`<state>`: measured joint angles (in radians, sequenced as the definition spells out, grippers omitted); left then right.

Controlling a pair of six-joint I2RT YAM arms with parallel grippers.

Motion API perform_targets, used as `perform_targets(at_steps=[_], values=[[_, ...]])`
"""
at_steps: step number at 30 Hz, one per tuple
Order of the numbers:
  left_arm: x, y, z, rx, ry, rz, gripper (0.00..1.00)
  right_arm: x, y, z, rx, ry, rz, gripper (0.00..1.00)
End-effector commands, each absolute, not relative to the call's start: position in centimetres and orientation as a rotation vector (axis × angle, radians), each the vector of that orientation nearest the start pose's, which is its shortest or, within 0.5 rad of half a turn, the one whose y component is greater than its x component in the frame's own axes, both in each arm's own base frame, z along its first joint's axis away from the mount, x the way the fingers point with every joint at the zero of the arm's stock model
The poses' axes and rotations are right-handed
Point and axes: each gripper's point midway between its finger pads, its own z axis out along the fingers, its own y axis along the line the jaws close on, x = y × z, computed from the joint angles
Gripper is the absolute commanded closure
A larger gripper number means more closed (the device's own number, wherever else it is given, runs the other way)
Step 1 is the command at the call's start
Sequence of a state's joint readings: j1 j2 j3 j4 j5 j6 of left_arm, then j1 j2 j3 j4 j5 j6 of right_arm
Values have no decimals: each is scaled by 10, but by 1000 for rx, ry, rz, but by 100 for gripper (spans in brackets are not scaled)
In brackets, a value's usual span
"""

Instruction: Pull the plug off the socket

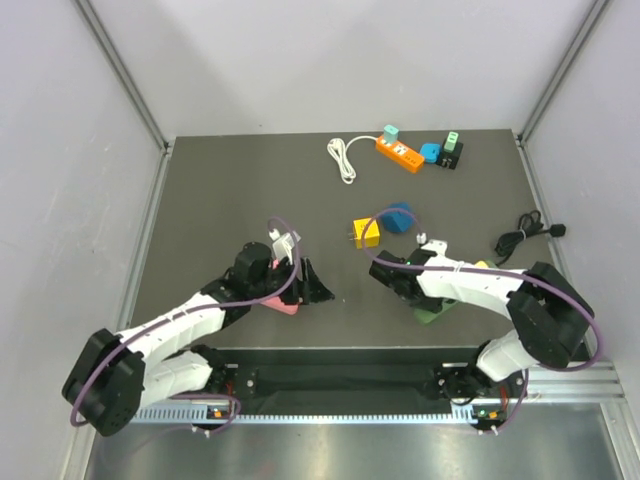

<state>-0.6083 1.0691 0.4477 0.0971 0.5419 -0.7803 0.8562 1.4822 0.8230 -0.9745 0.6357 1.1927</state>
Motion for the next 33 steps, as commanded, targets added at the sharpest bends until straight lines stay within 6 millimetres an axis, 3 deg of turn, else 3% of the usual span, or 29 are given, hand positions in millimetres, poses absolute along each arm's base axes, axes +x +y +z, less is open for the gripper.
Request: perform_targets(at_steps=[1, 2, 5, 6, 7, 9, 11, 14, 15, 17, 18, 19, 20, 21, 26, 31, 33], values=[[181, -280, 139, 242, 2245, -1366, 23, 197, 287, 68, 528, 2681, 531, 100], [181, -282, 139, 253, 2237, -1362, 23, 195, 288, 72, 501, 2687, 536, 99], [176, -294, 139, 314, 2224, -1343, 20, 197, 290, 102, 391, 2654, 577, 79], [175, -297, 134, 338, 2232, -1332, 20, 198, 285, 115, 342, 2616, 588, 63], [170, -302, 134, 368, 2231, -1334, 19, 198, 282, 122, 319, 2595, 599, 55], [171, -310, 132, 402, 2223, -1312, 18, 195, 273, 131, 264, 2560, 606, 38], [164, -321, 134, 455, 2209, -1313, 17, 194, 261, 147, 243, 2493, 631, 27], [161, -339, 127, 531, 2204, -1275, 17, 194, 237, 170, 128, 2398, 583, 16], [163, -344, 126, 550, 2186, -1256, 17, 201, 219, 182, 161, 2328, 523, 11], [158, -362, 120, 612, 2189, -1250, 17, 202, 184, 185, 194, 2313, 391, 3], [159, -369, 118, 643, 2181, -1233, 17, 205, 166, 197, 208, 2263, 365, 2], [155, -377, 112, 672, 2182, -1195, 16, 202, 151, 197, 221, 2272, 325, 1], [158, -390, 119, 693, 2157, -1183, 16, 209, 130, 201, 299, 2248, 293, 1], [159, -397, 103, 739, 2177, -1129, 15, 207, 119, 208, 307, 2233, 309, 1], [162, -441, 82, 855, 2145, -1009, 13, 210, 53, 200, 496, 2254, 140, 0], [165, -473, 83, 933, 2084, -1003, 10, 211, 37, 176, 550, 2348, 110, 0], [166, -479, 78, 956, 2071, -996, 9, 213, 42, 170, 541, 2382, 165, 0]])
